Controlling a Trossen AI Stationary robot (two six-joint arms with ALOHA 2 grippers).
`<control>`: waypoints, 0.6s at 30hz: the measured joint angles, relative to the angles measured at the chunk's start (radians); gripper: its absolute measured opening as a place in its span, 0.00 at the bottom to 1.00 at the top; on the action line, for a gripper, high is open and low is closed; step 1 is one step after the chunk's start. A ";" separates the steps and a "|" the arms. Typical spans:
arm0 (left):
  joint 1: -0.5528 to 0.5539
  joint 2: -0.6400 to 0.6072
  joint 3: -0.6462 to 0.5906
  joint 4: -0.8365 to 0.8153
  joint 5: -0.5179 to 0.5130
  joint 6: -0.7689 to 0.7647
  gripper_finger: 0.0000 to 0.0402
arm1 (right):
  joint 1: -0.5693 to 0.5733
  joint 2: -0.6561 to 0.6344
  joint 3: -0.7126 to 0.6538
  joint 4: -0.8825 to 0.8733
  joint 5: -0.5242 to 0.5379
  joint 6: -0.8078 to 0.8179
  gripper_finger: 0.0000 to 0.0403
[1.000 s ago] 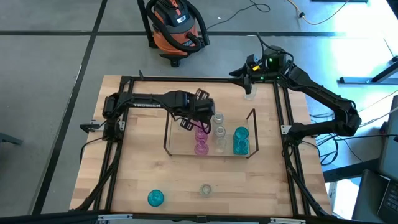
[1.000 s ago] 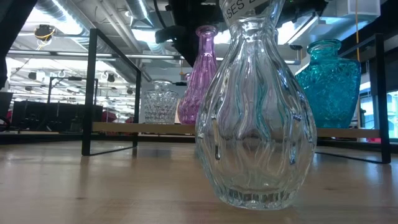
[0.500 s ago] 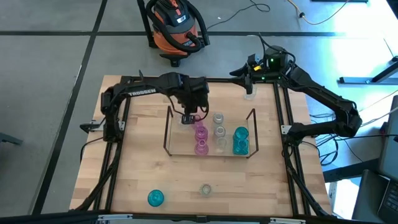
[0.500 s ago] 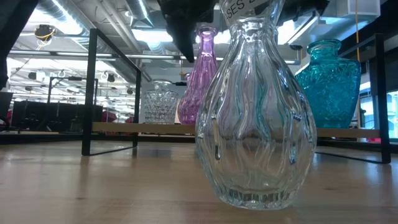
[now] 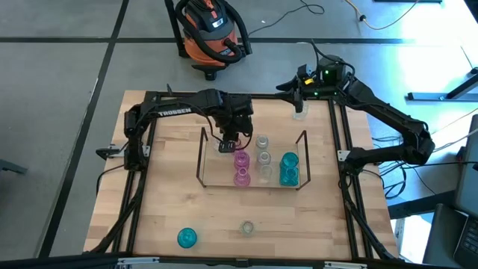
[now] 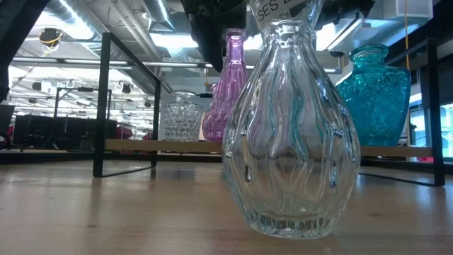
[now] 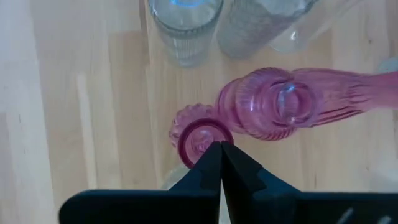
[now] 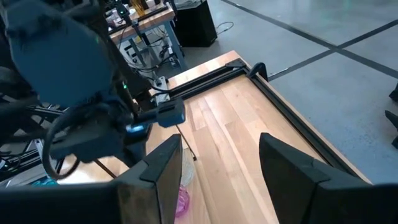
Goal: Sort vases onto shelf
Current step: Put the violet vase aligned with the other violet vase on the shelf
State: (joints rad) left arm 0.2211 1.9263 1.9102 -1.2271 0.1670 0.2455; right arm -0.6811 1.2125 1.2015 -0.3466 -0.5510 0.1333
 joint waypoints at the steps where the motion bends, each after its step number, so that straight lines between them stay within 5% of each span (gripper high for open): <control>1: -0.003 0.006 0.000 -0.001 -0.018 0.001 0.00 | 0.000 0.000 0.000 0.000 0.001 0.000 0.46; 18: -0.010 0.067 -0.002 0.023 -0.086 0.031 0.00 | 0.000 0.000 0.000 -0.001 0.001 0.018 0.46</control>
State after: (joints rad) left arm 0.2115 1.9937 1.9084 -1.2039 0.0812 0.2760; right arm -0.6807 1.2125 1.2015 -0.3479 -0.5496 0.1513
